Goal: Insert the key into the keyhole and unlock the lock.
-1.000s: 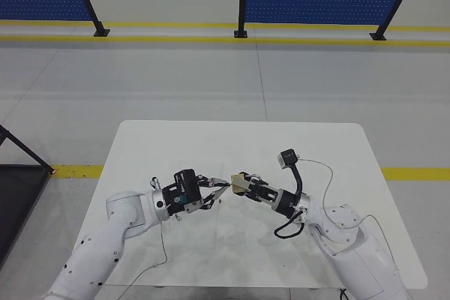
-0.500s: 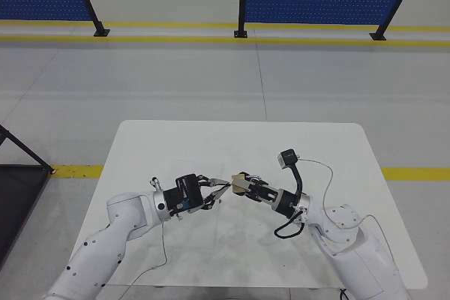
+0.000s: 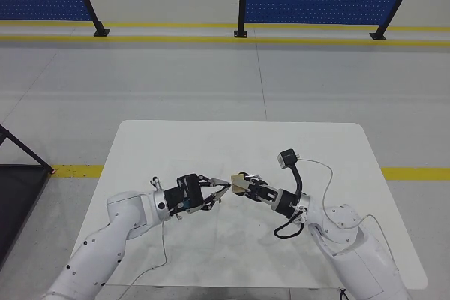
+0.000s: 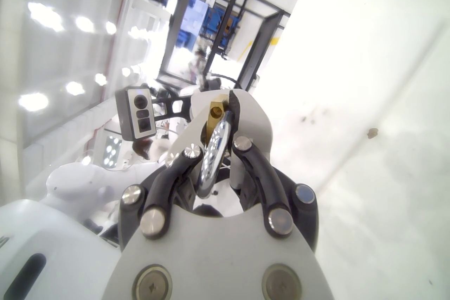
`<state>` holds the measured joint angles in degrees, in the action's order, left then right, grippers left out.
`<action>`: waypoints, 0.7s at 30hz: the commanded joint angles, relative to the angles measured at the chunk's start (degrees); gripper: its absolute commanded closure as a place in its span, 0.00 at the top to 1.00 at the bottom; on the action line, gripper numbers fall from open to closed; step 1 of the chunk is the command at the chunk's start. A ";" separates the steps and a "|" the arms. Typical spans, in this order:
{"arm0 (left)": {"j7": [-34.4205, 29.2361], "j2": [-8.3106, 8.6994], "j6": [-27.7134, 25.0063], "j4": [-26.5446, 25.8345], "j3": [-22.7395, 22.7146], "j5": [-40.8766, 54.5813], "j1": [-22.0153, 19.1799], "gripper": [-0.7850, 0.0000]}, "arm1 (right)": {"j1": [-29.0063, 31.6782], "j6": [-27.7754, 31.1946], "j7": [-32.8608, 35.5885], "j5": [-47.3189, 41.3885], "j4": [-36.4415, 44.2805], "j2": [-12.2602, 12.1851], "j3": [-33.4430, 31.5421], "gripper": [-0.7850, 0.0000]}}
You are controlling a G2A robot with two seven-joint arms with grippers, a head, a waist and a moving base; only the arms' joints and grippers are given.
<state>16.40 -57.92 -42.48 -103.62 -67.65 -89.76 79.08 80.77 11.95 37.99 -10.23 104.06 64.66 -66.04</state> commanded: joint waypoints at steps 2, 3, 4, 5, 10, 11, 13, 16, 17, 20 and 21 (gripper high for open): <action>-0.53 0.30 -0.26 -0.70 -1.65 0.38 0.64 1.00 | 0.00 -0.01 0.00 0.01 0.00 0.00 0.00 0.00; -0.65 0.42 -0.06 -1.02 -2.48 0.55 0.98 1.00 | 0.00 -0.01 0.00 0.01 0.00 0.00 0.00 0.00; -0.82 0.56 -0.12 -1.34 -3.26 0.78 1.46 1.00 | 0.00 -0.01 0.00 0.01 0.00 0.00 0.00 0.00; -0.94 0.71 -0.35 -1.66 -4.19 1.22 1.98 1.00 | 0.00 -0.01 0.00 0.01 0.00 0.00 0.00 0.00; -2.42 1.45 -1.86 -4.50 -8.65 3.75 5.28 1.00 | 0.00 -0.01 0.00 0.01 0.00 0.00 0.00 0.00; -2.59 1.54 -1.64 -5.11 -9.33 3.89 5.85 1.00 | 0.00 -0.01 0.00 0.01 0.00 0.00 0.00 0.00; -2.82 1.74 -1.57 -6.22 -10.56 4.01 7.12 1.00 | 0.00 -0.01 0.00 0.01 0.00 0.00 0.00 0.00; -4.05 1.94 -1.68 -6.52 -12.57 6.75 9.02 1.00 | 0.00 -0.01 0.00 0.01 0.00 0.00 0.00 0.00; -4.17 1.95 -1.58 -6.48 -12.85 7.32 9.14 1.00 | 0.00 -0.01 0.00 0.01 0.00 0.00 0.00 0.00; -4.17 1.95 -1.58 -6.48 -12.85 7.32 9.14 1.00 | 0.00 -0.01 0.00 0.01 0.00 0.00 0.00 0.00; -4.17 1.95 -1.58 -6.48 -12.85 7.32 9.14 1.00 | 0.00 -0.01 0.00 0.01 0.00 0.00 0.00 0.00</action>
<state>12.21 -55.96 -44.07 -110.10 -80.53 -82.37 88.24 80.77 11.94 37.98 -10.23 104.06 64.66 -66.04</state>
